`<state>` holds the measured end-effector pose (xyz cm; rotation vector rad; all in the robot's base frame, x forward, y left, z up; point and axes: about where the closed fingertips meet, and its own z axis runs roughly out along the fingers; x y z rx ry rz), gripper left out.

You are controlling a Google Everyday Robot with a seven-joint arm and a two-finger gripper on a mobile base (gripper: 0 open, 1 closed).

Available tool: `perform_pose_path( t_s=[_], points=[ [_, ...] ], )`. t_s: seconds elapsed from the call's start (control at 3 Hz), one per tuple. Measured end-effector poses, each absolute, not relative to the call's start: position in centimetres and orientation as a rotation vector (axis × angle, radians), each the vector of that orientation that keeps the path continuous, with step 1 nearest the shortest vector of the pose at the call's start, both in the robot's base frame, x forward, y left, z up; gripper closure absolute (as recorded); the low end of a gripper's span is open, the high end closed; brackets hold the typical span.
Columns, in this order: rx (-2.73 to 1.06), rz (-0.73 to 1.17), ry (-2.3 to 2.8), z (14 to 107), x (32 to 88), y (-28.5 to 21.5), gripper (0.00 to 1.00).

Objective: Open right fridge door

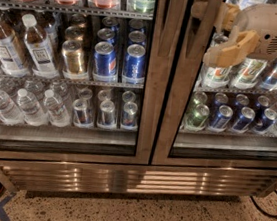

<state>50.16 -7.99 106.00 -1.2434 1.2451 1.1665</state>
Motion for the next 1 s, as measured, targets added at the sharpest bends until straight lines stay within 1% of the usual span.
perform_pose_path(
  t_s=[0.33, 1.0],
  points=[
    [-1.239, 1.174, 1.236, 106.2, 49.9, -8.1, 0.19],
    [-1.239, 1.174, 1.236, 106.2, 51.0, -9.0, 0.66]
  ],
)
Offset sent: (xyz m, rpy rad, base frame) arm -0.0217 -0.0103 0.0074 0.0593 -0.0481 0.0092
